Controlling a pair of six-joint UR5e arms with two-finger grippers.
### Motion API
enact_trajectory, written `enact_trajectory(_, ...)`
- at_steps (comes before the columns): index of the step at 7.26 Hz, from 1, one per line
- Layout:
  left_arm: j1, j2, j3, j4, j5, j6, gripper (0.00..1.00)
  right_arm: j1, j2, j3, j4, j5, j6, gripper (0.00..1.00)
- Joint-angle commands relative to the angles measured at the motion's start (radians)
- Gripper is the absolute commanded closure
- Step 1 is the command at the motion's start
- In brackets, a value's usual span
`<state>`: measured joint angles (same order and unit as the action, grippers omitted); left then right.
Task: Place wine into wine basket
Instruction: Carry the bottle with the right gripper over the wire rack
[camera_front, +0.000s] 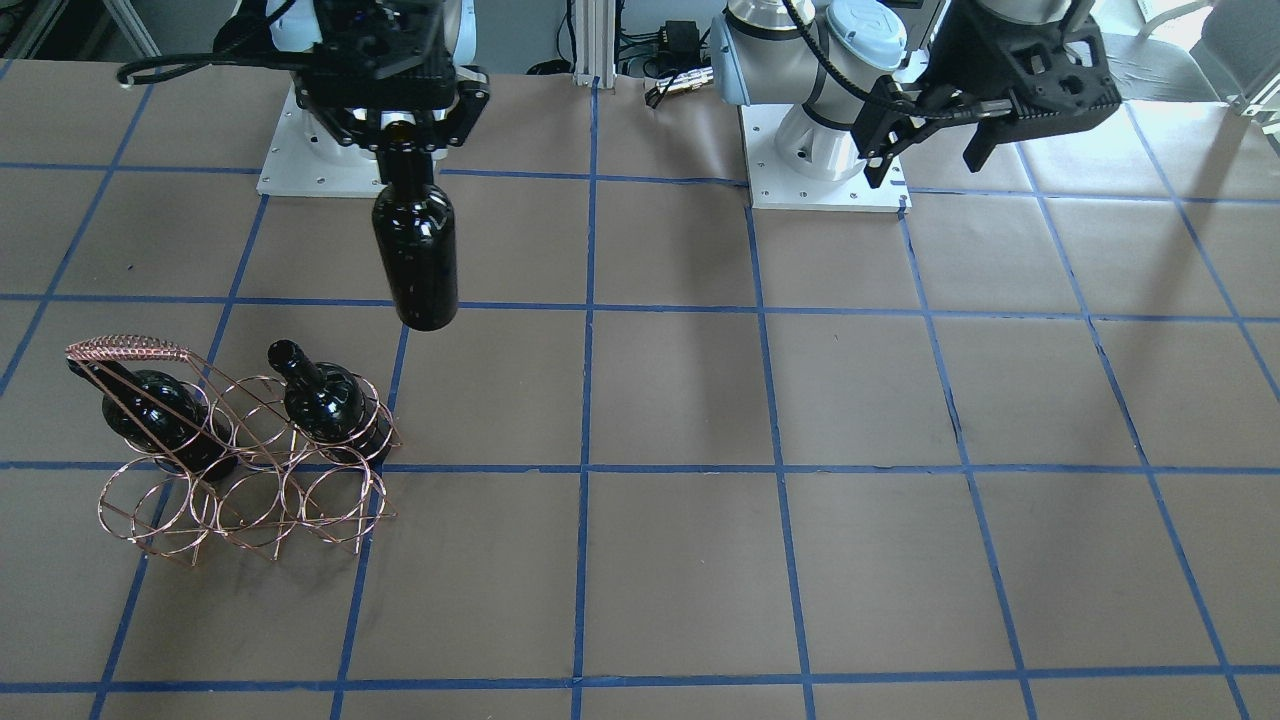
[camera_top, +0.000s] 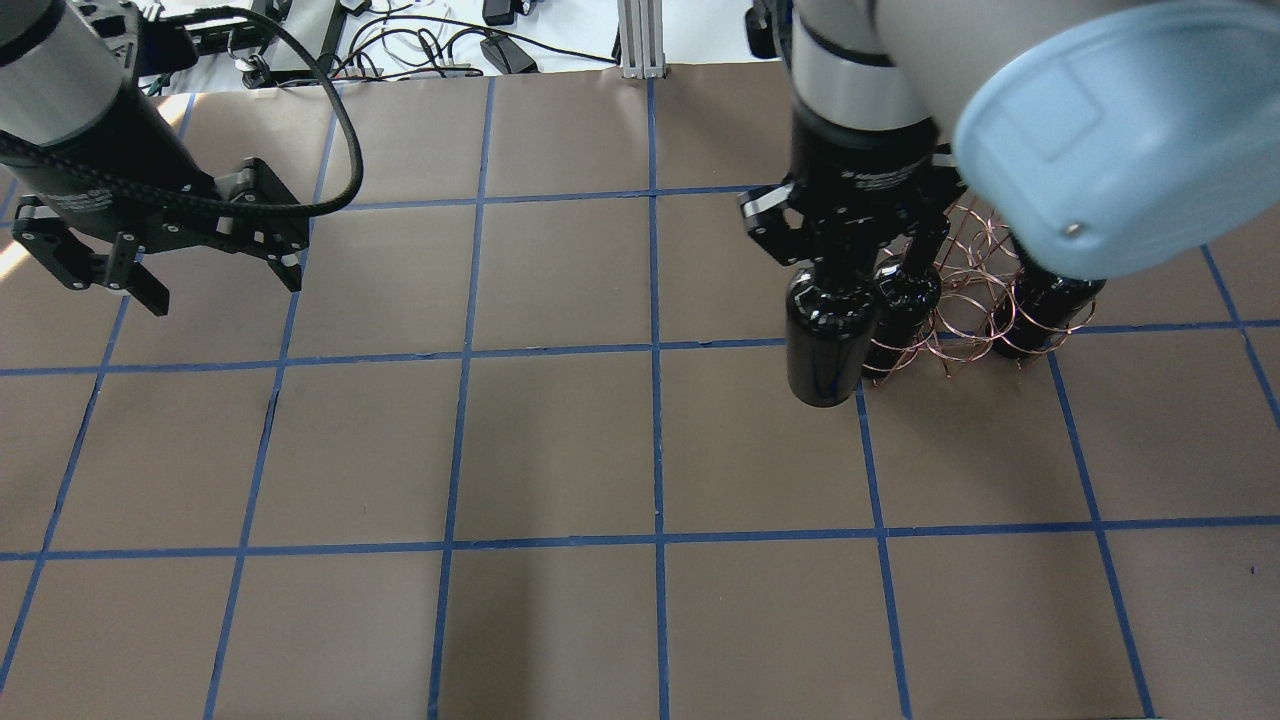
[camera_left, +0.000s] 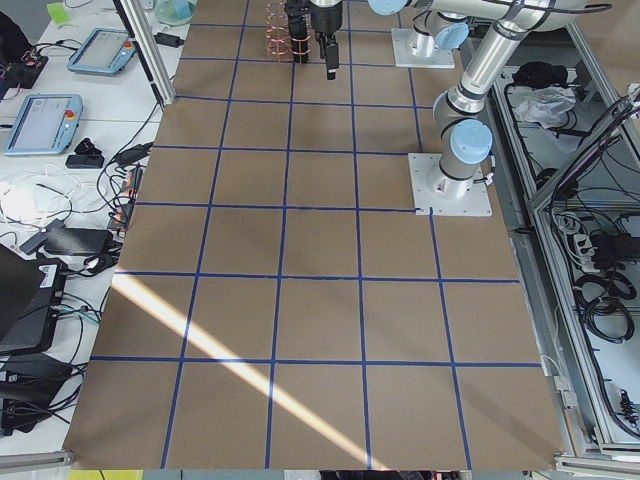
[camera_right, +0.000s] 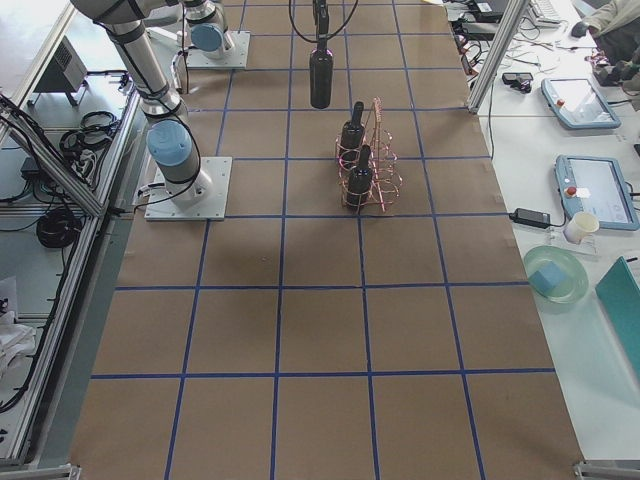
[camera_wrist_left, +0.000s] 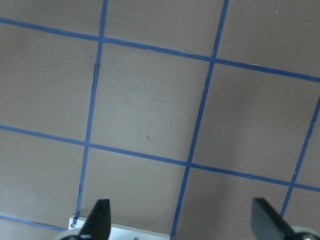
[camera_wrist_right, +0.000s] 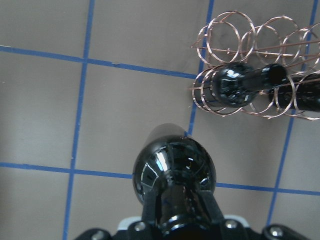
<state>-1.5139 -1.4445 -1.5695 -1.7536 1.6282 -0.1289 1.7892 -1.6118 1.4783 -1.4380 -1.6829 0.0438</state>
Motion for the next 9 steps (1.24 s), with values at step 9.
enact_trajectory(9,-0.074,-0.123,0.080,0.195,-0.082,-0.006,0.00,-0.361,0.064,0.046,-0.156,0.051,-0.576,0.94)
